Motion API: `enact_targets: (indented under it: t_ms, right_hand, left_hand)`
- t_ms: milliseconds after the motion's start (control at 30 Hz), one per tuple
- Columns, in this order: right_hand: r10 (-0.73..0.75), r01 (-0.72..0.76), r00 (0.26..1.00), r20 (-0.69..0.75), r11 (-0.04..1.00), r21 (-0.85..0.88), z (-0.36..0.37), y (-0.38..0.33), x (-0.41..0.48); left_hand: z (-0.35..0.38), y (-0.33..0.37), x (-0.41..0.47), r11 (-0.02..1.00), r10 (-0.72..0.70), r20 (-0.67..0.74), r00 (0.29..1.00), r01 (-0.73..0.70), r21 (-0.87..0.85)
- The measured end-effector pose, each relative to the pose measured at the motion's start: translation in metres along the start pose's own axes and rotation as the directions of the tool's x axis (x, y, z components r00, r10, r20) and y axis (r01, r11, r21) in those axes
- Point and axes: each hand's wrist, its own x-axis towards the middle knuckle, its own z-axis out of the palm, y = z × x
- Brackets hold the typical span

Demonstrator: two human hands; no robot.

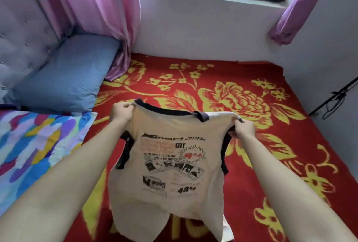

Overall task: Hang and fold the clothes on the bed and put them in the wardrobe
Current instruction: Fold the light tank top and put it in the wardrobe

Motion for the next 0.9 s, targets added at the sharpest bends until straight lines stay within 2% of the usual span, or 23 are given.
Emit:
enact_targets:
  t_ms: [67, 100, 200, 267, 467, 733, 900]
  right_hand:
    - [-0.092, 0.094, 0.995, 0.037, 0.993, -0.071, 0.01, -0.013, 0.019]
    - [-0.112, 0.12, 0.991, 0.076, 0.986, -0.12, 0.014, -0.011, 0.023]
    - [0.003, 0.041, 0.978, 0.209, 0.978, -0.203, 0.021, 0.032, 0.021]
    - [0.099, -0.029, 0.96, 0.264, 0.966, -0.256, 0.023, 0.07, 0.014]
    - [0.285, -0.144, 0.889, 0.358, 0.916, -0.374, 0.015, 0.147, -0.002]
    - [0.354, -0.15, 0.865, 0.357, 0.859, -0.489, 0.018, 0.212, -0.018]
    - [0.436, -0.213, 0.858, 0.27, 0.782, -0.586, 0.024, 0.277, -0.033]
  left_hand:
    - [0.017, 0.018, 0.015, 0.984, -0.033, 0.0, 0.999, 0.033, -0.177]
    - [0.027, 0.019, 0.014, 0.974, -0.04, 0.058, 0.998, 0.051, -0.221]
    - [0.059, -0.012, -0.015, 0.959, -0.111, 0.319, 0.941, 0.186, -0.216]
    - [0.078, -0.044, -0.038, 0.948, -0.211, 0.394, 0.895, 0.285, -0.14]
    - [0.108, -0.111, -0.098, 0.897, -0.394, 0.342, 0.853, 0.438, -0.058]
    - [0.128, -0.17, -0.135, 0.888, -0.444, 0.364, 0.819, 0.456, 0.056]
    - [0.137, -0.224, -0.168, 0.841, -0.54, 0.309, 0.783, 0.498, 0.21]
